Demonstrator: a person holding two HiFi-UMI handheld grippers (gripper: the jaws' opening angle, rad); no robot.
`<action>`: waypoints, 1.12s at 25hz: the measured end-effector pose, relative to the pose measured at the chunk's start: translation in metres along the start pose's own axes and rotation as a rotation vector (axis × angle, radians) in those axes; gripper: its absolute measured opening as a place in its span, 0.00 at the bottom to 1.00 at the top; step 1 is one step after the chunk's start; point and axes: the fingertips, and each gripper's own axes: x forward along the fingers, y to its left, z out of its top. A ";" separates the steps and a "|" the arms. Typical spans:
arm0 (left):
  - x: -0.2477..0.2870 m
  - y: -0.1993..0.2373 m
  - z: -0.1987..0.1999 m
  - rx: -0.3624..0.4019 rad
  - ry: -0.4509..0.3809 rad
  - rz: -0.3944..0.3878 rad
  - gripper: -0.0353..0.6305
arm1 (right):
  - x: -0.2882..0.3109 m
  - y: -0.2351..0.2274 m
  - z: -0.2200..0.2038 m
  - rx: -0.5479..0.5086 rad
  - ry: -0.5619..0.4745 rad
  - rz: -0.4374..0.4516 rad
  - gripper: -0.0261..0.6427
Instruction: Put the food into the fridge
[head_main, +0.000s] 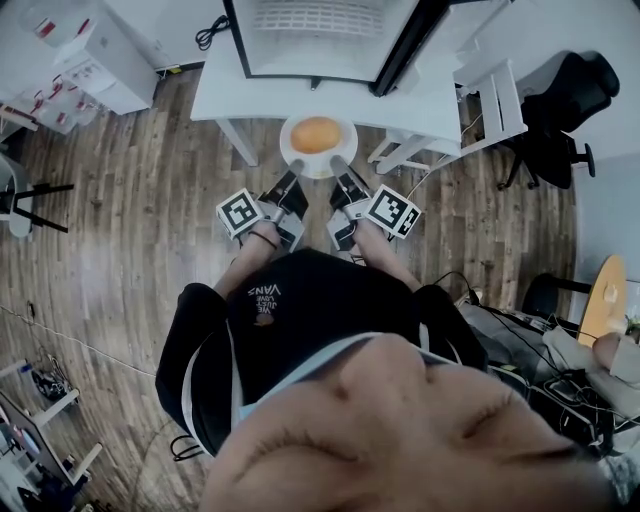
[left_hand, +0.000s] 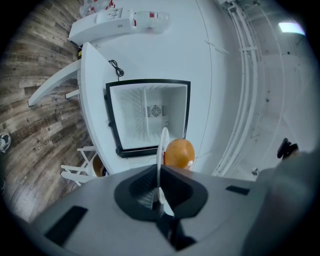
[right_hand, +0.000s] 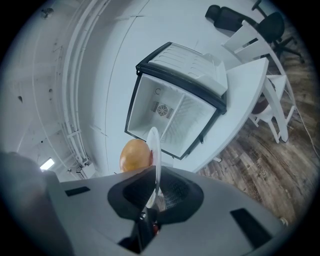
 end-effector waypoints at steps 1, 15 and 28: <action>0.003 0.001 0.001 0.001 0.001 -0.001 0.09 | 0.002 -0.001 0.003 -0.002 -0.002 -0.001 0.07; 0.044 0.013 0.050 -0.008 0.029 0.007 0.09 | 0.056 -0.008 0.034 0.010 -0.024 -0.019 0.07; 0.083 0.018 0.095 -0.020 0.082 -0.009 0.09 | 0.103 -0.012 0.063 0.018 -0.075 -0.043 0.07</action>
